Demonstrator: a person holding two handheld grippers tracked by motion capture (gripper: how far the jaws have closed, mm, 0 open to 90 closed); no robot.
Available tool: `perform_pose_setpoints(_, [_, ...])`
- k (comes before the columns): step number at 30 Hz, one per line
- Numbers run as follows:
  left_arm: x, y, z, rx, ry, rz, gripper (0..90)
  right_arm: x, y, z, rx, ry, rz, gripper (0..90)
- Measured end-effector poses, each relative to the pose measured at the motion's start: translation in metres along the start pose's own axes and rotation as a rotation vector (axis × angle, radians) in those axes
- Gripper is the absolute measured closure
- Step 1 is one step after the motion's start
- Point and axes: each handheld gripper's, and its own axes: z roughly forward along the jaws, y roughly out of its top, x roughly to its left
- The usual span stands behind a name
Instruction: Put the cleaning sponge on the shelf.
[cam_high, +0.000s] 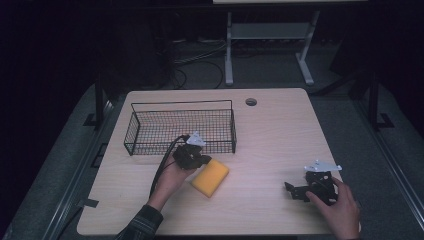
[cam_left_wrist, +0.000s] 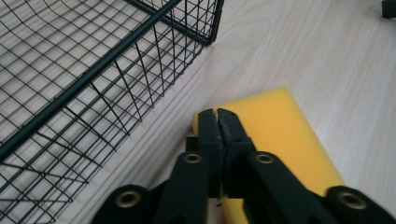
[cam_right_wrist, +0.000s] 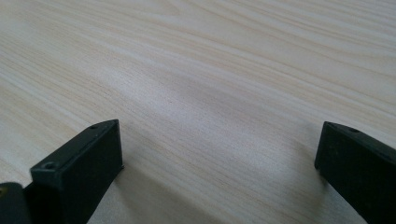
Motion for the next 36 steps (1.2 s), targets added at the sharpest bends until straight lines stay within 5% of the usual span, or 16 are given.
perform_pose_setpoints(7, [-0.003,0.001,-0.004,0.035,-0.002,-0.047,72.8,0.000,0.000,0.000,0.000,0.000,0.000,0.1])
perform_pose_setpoints(26, [-0.015,0.009,0.001,0.188,0.024,-0.121,8.5,0.000,0.000,0.000,0.000,0.000,-0.001,0.1])
perform_pose_setpoints(36, [-0.027,0.015,0.016,0.223,0.011,-0.077,8.2,0.000,0.000,0.000,0.000,0.000,-0.001,0.1])
